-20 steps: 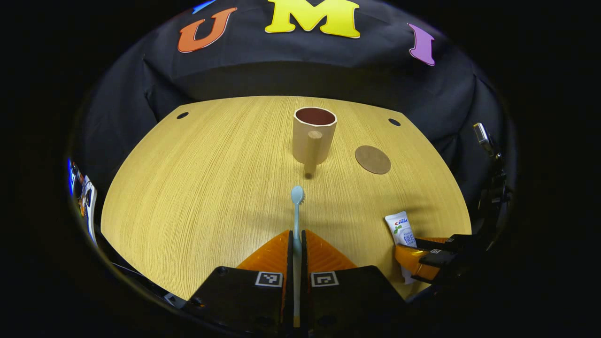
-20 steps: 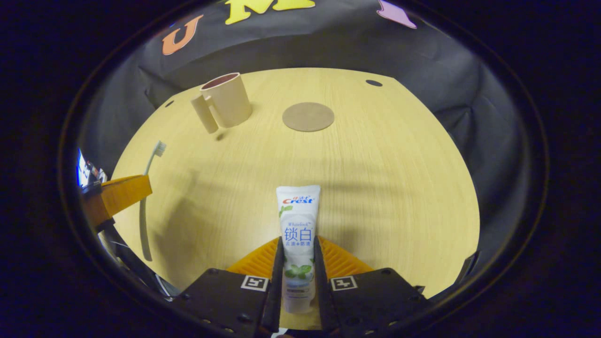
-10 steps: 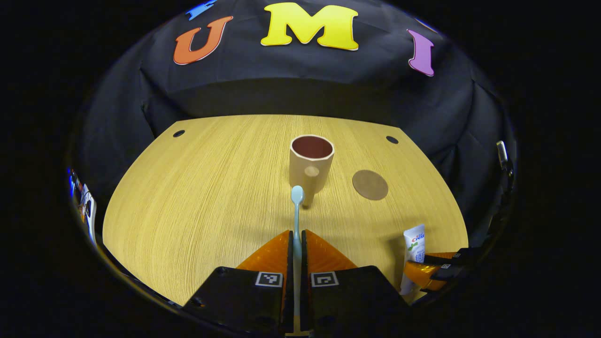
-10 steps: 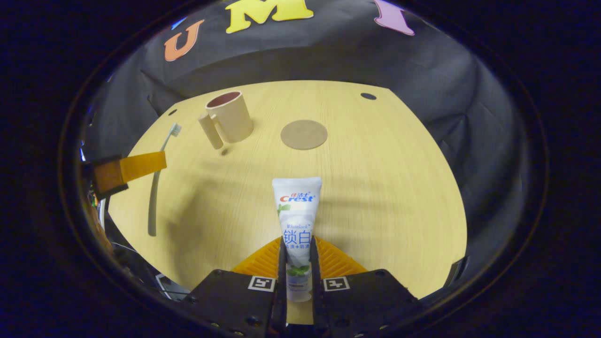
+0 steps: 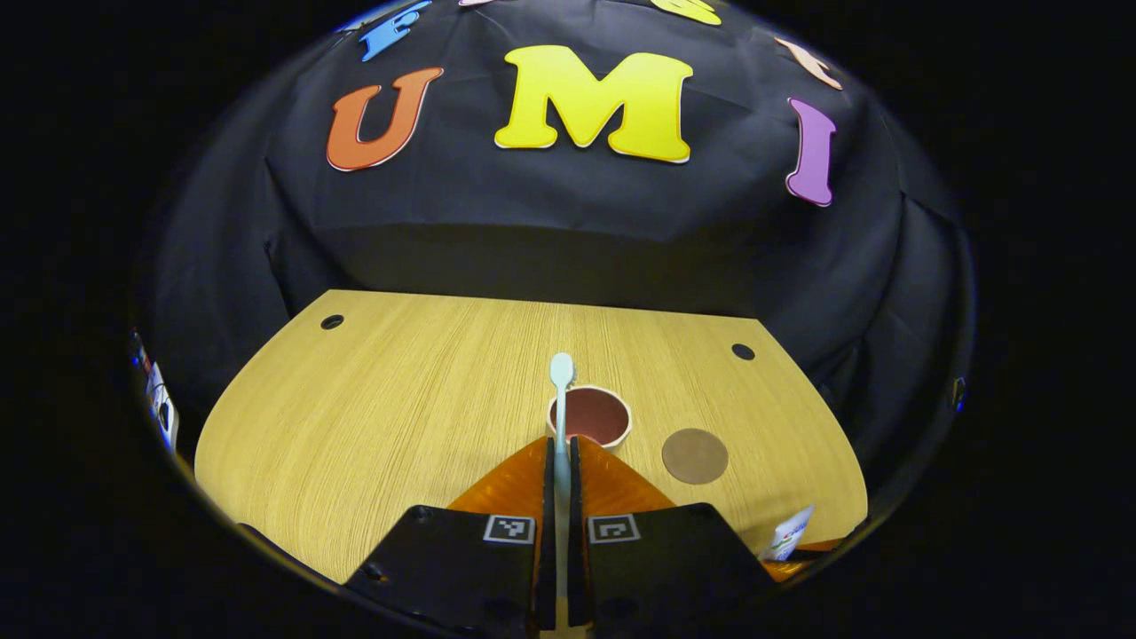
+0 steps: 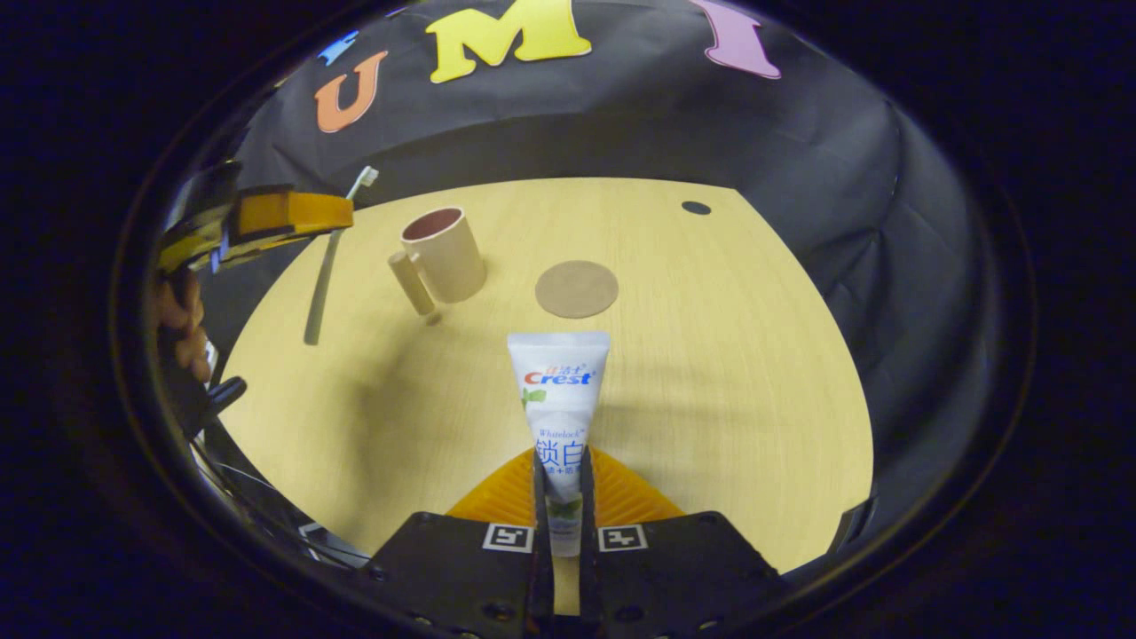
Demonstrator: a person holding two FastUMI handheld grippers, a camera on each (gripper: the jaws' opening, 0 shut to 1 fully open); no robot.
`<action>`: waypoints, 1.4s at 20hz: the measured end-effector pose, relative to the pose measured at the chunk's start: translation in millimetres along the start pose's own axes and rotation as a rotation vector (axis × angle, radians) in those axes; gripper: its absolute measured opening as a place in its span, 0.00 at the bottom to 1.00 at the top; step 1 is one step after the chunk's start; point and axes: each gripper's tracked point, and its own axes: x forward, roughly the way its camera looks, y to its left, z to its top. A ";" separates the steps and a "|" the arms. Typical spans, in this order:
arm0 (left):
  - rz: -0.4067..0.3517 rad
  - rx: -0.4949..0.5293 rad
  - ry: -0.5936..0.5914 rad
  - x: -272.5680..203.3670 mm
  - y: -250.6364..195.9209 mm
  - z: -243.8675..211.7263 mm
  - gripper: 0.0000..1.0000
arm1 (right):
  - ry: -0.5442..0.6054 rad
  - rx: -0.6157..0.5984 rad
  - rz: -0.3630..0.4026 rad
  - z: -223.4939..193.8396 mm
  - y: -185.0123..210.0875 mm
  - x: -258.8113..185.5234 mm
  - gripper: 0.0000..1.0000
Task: Put the toothbrush and toothpaste on the desktop into the cup, then pick up the cup and place it on the coaster on the desktop.
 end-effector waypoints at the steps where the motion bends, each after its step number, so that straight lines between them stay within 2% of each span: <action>1: -0.007 -0.004 -0.019 2.8 -2.2 7.0 0.08 | -0.023 -0.005 0.007 7.7 1.9 -6.7 0.12; 4: -0.024 -0.016 -0.076 17.8 -5.6 27.4 0.08 | -0.100 -0.040 0.022 30.6 5.9 -24.2 0.11; 10: -0.067 -0.013 -0.199 39.9 -18.1 58.9 0.08 | -0.185 -0.054 0.033 59.8 9.1 -51.0 0.11; 18: -0.139 -0.060 -0.358 54.7 -24.0 90.6 0.07 | -0.208 -0.031 0.029 64.1 2.7 -61.5 0.11; 24: -0.140 -0.076 -0.355 72.2 -22.0 85.8 0.08 | -0.205 -0.019 0.031 59.5 -0.8 -59.2 0.11; 28: -0.151 -0.054 -0.417 69.1 -25.8 102.5 0.08 | -0.213 -0.013 0.029 64.2 -1.8 -57.8 0.11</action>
